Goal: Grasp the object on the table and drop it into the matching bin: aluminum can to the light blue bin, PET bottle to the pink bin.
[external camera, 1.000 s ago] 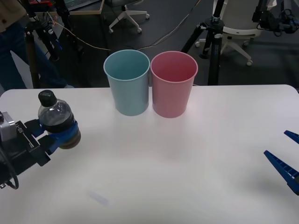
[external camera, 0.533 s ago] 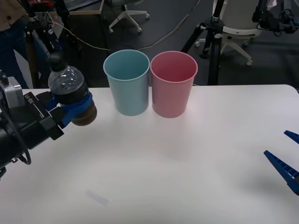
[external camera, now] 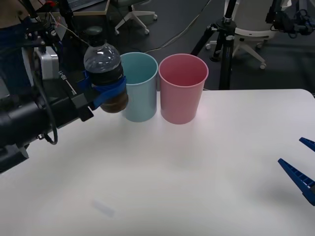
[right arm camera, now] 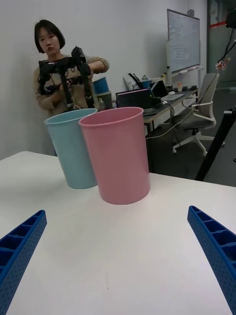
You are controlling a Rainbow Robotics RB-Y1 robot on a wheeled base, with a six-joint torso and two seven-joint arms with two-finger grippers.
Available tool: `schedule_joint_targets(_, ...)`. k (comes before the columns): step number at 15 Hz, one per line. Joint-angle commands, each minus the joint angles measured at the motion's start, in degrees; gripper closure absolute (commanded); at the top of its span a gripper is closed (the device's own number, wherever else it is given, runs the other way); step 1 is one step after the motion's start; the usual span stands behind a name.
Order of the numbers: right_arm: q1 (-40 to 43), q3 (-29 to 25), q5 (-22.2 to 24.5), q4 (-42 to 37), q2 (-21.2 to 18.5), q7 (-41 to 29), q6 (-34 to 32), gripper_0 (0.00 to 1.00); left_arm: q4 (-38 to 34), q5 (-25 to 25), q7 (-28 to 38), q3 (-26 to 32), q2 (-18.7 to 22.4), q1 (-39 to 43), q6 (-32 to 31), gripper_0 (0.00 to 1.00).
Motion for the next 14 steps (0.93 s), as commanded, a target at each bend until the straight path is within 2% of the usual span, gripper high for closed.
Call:
schedule_joint_targets(1,0.00,0.00,0.00,0.00,0.00,0.00,0.00,0.00,4.25,0.36,1.49,-6.28,-0.18,-9.21,-0.01,1.00)
schedule_joint_targets(5,0.00,0.00,0.00,0.00,0.00,0.00,0.00,0.00,12.16,3.35,1.41,-13.75,-2.47,-21.43,0.08,1.00)
schedule_joint_targets(9,0.00,0.00,0.00,0.00,0.00,0.00,0.00,0.00,20.86,1.59,1.23,-17.26,-7.91,-29.87,0.08,1.00)
schedule_joint_targets(14,0.00,0.00,0.00,0.00,0.00,0.00,0.00,0.00,31.94,-1.57,0.97,-18.76,-14.68,-36.99,-1.15,1.00)
